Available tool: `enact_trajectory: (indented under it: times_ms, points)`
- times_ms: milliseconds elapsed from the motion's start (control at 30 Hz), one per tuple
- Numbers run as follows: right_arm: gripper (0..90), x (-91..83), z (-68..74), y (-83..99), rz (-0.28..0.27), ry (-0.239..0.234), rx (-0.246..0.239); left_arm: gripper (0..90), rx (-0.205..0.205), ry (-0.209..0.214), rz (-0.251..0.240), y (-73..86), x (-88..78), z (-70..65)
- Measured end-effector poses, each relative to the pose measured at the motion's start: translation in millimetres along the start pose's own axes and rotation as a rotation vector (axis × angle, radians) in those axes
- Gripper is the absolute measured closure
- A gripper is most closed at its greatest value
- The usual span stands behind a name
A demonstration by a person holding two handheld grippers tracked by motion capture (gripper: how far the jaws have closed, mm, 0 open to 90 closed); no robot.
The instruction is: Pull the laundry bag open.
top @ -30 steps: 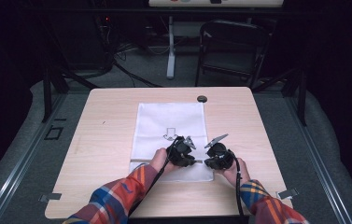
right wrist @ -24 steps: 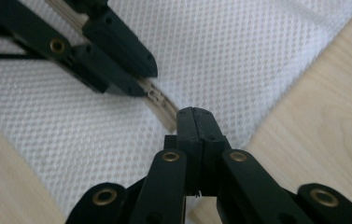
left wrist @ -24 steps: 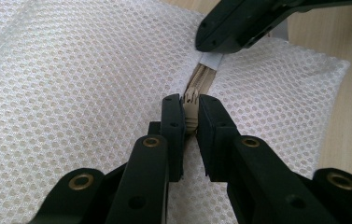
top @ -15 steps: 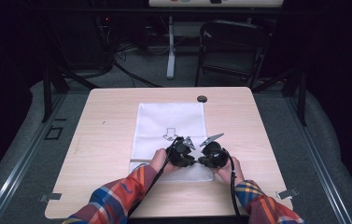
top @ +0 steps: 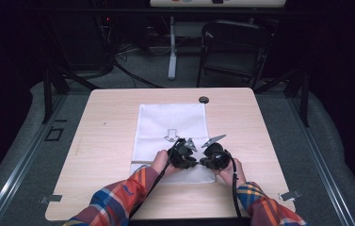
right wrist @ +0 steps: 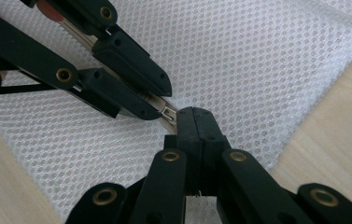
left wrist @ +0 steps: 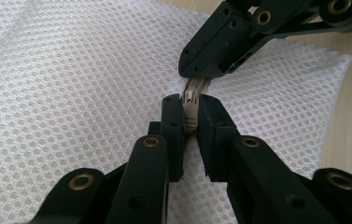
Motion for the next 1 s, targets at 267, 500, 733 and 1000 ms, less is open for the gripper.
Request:
enact_trajectory:
  times_ms: [267, 500, 733, 1000]
  points:
    - [90.0, 1.0, -0.4, -1.2, -0.009, 0.029, -0.015, 80.7, 0.002, -0.001, 0.001, 0.2, 0.1, 0.1]
    - [90.0, 2.0, -0.6, -0.3, 0.006, 0.049, -0.036, 80.9, 0.010, -0.015, 0.007, -0.5, 0.4, -0.8]
    - [90.0, 1.9, -0.6, 0.0, 0.008, 0.044, -0.034, 80.9, 0.012, -0.012, 0.012, -0.1, -0.2, -1.1]
    - [90.0, 0.8, -1.2, 1.1, 0.025, 0.052, -0.043, 81.0, -0.002, -0.008, 0.020, 4.7, -5.7, 2.7]
Point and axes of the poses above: each handheld gripper's, and its own axes: x roughly forward along the jaws, y roughly out of its underside, z roughly to its left, the point moved 9 cm from there along x, roughly forward along the jaws, and after that the axes turned 6 degrees about y, right-handed, at the moved point
